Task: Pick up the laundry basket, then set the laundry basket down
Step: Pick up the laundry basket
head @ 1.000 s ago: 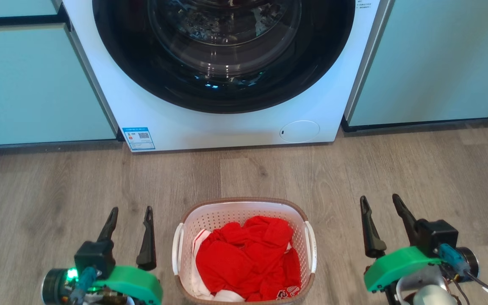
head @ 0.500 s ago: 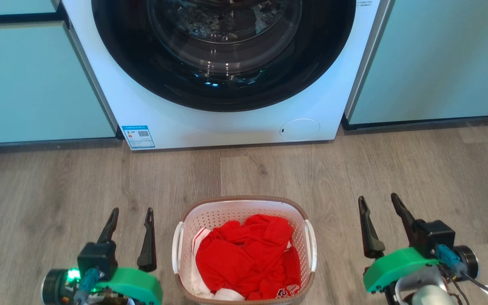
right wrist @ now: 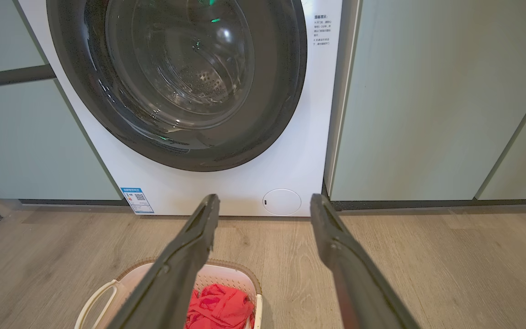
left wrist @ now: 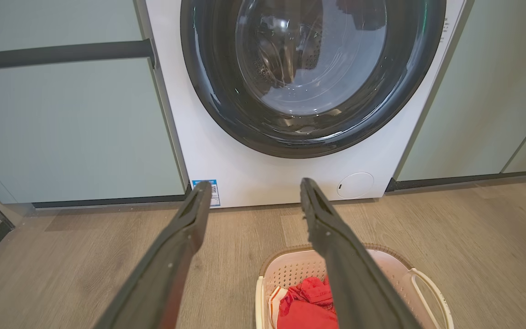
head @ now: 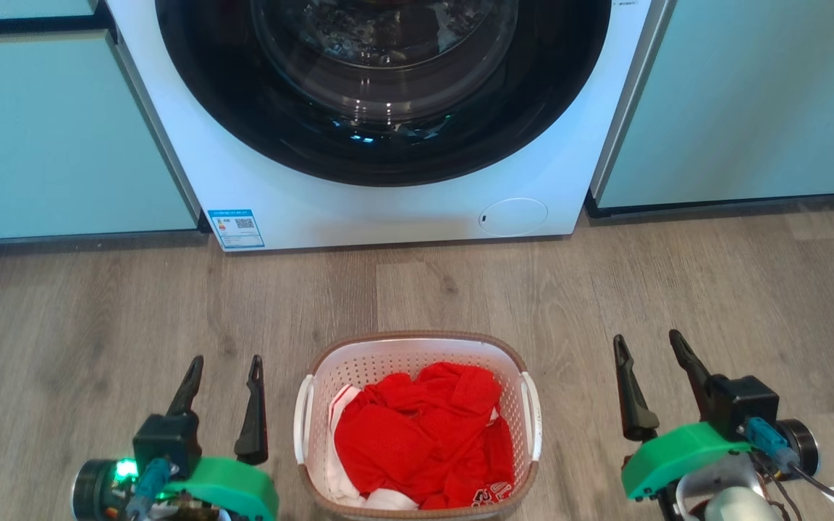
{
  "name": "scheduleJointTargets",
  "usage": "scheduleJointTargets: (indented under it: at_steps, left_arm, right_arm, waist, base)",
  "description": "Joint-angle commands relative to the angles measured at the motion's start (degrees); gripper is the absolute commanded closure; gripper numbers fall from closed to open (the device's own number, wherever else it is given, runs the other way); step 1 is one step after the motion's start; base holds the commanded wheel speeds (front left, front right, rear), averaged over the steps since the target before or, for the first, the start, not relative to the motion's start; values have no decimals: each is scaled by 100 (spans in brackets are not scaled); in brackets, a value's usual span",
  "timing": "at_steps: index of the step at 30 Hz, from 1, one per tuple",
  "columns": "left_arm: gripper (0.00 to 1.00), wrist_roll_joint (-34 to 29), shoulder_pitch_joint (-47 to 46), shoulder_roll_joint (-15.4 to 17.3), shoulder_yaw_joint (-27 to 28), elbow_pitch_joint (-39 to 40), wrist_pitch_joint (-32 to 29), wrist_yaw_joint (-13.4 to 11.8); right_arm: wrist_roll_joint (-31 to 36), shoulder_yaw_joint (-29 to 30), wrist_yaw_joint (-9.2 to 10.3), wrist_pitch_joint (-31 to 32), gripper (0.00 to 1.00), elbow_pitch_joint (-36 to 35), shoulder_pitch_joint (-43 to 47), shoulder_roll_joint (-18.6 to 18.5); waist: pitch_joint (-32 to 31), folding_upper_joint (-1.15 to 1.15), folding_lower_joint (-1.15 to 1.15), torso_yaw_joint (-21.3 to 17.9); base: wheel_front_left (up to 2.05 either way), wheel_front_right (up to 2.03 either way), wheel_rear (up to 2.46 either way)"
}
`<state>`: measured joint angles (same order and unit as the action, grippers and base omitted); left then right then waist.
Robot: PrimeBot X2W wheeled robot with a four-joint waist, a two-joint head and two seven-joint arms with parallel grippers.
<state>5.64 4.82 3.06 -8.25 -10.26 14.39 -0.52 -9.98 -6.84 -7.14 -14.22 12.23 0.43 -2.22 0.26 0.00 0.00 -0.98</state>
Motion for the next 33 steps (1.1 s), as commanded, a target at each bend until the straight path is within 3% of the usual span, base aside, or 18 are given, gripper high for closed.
scheduleJointTargets:
  at_steps: [1, 14, 33]
  left_arm:
    - [0, 18, -174, -18, 211, 161, 61, -8]
    - [0, 0, -493, -18, 139, -86, 61, 29]
    - [0, 216, -2315, -18, -55, -1462, 61, 9]
  right_arm:
    - [8, -89, -35, -78, 0, -184, -188, -65]
    - [6, -102, -35, -78, 0, -29, -436, -65]
    - [-1, -48, -35, -78, 0, 1146, -2196, -65]
  waist:
    - [10, 0, 0, -1]
    - [542, 0, 0, 10]
    - [2970, 0, 0, 138]
  base:
    - [0, 0, 0]
    - [0, 0, 0]
    - [0, 0, 0]
